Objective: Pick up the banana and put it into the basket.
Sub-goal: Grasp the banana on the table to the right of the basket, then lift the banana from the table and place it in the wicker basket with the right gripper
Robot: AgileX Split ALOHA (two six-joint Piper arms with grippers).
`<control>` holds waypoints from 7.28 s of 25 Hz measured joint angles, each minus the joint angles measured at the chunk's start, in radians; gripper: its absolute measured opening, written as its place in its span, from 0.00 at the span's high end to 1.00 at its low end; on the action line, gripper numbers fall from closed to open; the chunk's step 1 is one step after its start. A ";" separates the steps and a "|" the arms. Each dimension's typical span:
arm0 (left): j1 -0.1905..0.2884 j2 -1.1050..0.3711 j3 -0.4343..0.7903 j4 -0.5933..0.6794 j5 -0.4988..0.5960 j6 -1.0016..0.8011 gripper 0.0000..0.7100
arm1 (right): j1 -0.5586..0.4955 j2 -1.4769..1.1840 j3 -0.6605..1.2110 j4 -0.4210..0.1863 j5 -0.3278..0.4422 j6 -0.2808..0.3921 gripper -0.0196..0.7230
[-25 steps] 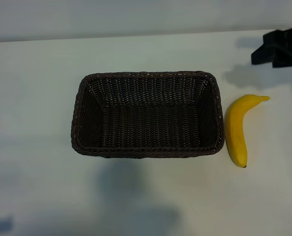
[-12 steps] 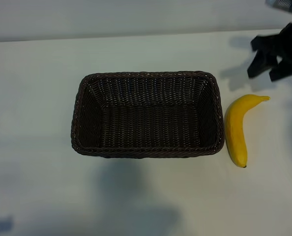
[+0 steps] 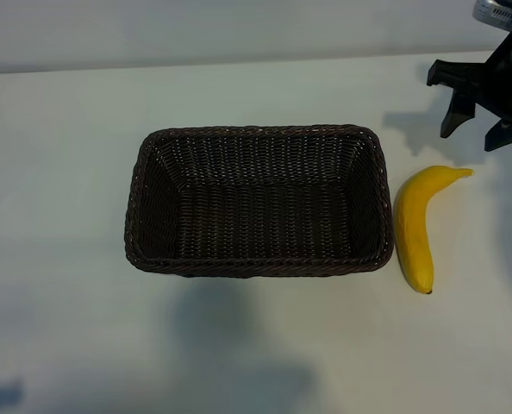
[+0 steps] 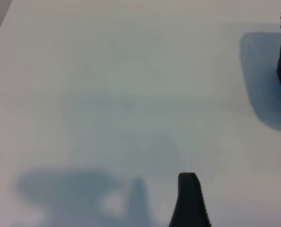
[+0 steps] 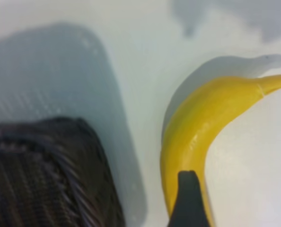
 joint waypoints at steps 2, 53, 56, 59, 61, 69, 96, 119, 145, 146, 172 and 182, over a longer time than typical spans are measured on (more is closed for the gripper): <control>0.000 0.000 0.000 0.000 0.000 0.000 0.23 | 0.000 0.000 0.000 0.003 -0.002 0.032 0.25; 0.000 0.000 0.000 0.000 0.000 -0.003 0.23 | 0.032 0.247 0.000 0.102 -0.079 0.253 0.25; 0.000 0.000 0.000 0.000 0.000 0.000 0.23 | 0.032 0.274 0.000 0.105 -0.079 0.249 0.25; 0.000 0.000 0.000 0.000 0.000 0.000 0.23 | 0.032 0.288 0.000 0.106 -0.085 0.247 0.25; 0.000 0.000 0.000 0.000 0.000 0.000 0.23 | 0.032 0.296 0.000 0.106 -0.099 0.247 0.25; 0.000 0.000 0.000 0.000 0.000 0.000 0.23 | 0.032 0.312 -0.002 0.109 -0.107 0.241 0.38; 0.000 0.000 0.000 0.000 0.000 -0.004 0.23 | 0.027 0.171 -0.076 -0.020 0.125 0.158 0.38; 0.000 0.000 0.000 0.000 0.000 -0.004 0.23 | 0.247 0.203 -0.435 -0.002 0.255 -0.200 0.38; 0.000 0.000 0.000 0.000 0.000 -0.001 0.23 | 0.703 0.203 -0.508 -0.209 0.263 -0.841 0.38; 0.000 0.000 0.000 0.000 0.000 -0.001 0.23 | 0.704 0.203 -0.508 -0.208 0.263 -0.841 0.38; 0.000 0.000 0.000 0.000 0.000 -0.001 0.23 | 0.706 0.341 -0.518 -0.180 0.167 -0.764 0.38; 0.000 0.000 0.000 0.000 0.000 -0.001 0.23 | 0.706 0.341 -0.527 -0.181 0.193 -0.714 0.20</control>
